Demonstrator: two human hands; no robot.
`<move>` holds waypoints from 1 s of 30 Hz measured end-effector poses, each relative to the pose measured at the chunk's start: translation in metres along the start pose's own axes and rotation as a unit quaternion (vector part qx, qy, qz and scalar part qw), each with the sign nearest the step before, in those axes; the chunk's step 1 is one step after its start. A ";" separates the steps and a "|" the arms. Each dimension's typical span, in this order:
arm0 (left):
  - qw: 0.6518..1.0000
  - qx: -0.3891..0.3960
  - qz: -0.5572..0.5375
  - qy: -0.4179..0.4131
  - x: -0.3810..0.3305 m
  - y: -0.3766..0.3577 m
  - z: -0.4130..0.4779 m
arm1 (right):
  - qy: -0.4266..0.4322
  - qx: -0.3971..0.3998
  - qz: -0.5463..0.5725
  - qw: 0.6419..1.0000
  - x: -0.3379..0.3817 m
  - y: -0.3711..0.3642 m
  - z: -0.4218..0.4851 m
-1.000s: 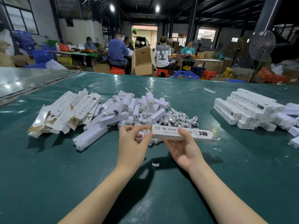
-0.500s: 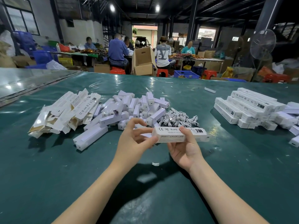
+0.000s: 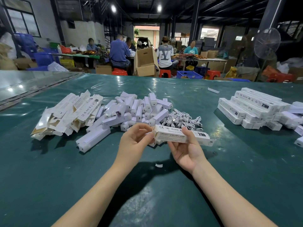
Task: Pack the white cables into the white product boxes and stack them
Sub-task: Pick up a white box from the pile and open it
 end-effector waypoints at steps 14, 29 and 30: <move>0.987 0.117 0.110 0.017 0.003 -0.045 -0.030 | 0.078 -0.012 0.087 0.993 0.007 0.003 0.004; 0.873 0.023 0.486 -0.040 0.011 -0.002 0.001 | 0.259 0.071 -0.279 0.922 0.009 -0.012 -0.006; 0.862 -0.037 0.505 -0.043 0.009 0.013 0.008 | 0.303 0.053 -0.377 0.873 0.015 -0.008 -0.006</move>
Point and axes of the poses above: each hand's wrist, its own z-axis towards the middle knuckle, its own y-axis out of the back of the hand, x = y × z, the point moved 3 cm from there along z, towards the middle knuckle, and after that the axes turned 9 degrees about y, right-handed, at the moved point
